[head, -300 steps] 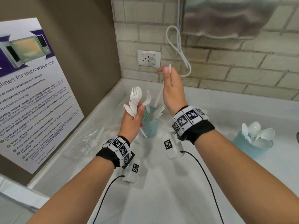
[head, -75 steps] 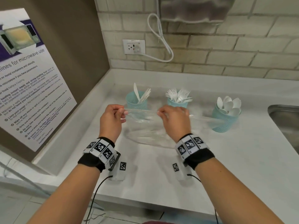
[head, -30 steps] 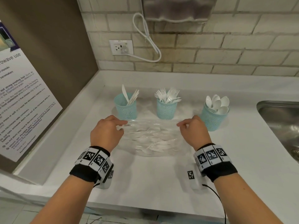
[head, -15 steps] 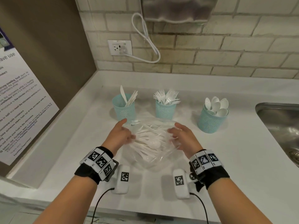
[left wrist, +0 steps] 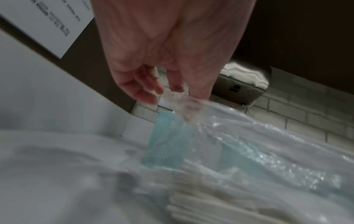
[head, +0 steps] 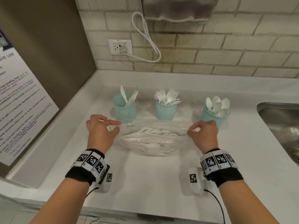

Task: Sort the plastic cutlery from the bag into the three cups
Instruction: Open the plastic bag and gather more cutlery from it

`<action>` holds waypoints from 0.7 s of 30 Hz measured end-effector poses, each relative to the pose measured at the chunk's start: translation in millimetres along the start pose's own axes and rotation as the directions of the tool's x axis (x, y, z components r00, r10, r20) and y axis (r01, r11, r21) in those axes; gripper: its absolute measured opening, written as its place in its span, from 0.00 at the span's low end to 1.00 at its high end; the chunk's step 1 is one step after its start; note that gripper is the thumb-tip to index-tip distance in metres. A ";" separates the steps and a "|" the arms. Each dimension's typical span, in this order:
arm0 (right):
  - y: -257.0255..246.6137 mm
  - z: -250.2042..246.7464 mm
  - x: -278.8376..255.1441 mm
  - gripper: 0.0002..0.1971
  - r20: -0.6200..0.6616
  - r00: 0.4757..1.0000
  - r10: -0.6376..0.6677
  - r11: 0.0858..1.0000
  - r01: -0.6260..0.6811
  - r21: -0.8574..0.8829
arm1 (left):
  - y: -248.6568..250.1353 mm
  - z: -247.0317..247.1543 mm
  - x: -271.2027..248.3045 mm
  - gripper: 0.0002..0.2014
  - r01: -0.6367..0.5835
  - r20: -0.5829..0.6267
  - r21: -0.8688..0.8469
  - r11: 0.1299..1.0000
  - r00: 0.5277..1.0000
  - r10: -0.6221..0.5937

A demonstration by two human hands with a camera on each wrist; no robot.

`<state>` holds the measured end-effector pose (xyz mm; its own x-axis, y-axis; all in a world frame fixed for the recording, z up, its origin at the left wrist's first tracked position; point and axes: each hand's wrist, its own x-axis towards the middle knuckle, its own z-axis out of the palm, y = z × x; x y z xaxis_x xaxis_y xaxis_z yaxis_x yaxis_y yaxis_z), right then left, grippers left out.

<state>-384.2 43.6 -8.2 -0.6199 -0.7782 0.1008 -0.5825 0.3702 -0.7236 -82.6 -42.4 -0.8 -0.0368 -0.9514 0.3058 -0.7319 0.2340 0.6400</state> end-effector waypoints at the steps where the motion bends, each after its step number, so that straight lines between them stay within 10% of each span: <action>1: -0.5 -2.4 0.7 0.05 -0.026 0.999 -0.035 0.999 0.034 -0.036 | -0.8 -2.2 -1.2 0.06 -0.063 -0.033 0.059 0.996 0.997 0.065; 5: -6.6 -10.8 1.7 0.04 0.043 0.999 -0.024 0.983 0.016 0.181 | -5.1 -5.6 -0.7 0.05 -0.176 0.042 0.139 0.975 0.984 0.172; 13: 11.8 -12.8 5.2 0.13 0.231 0.959 0.167 0.957 -0.214 0.198 | -25.7 -8.5 -6.0 0.14 0.019 0.170 0.011 1.000 0.985 -0.020; 21: -7.2 10.5 -8.0 0.17 0.240 0.970 -0.029 0.998 0.042 -0.049 | -11.0 -1.8 -10.6 0.14 -0.219 0.222 0.291 0.931 0.962 0.157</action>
<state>-369.4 41.8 -10.9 -0.4581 -0.8878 -0.0450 -0.6332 0.3614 -0.6844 -73.0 -34.5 -9.7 -0.3017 -0.9231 0.2384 -0.8714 0.3685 0.3240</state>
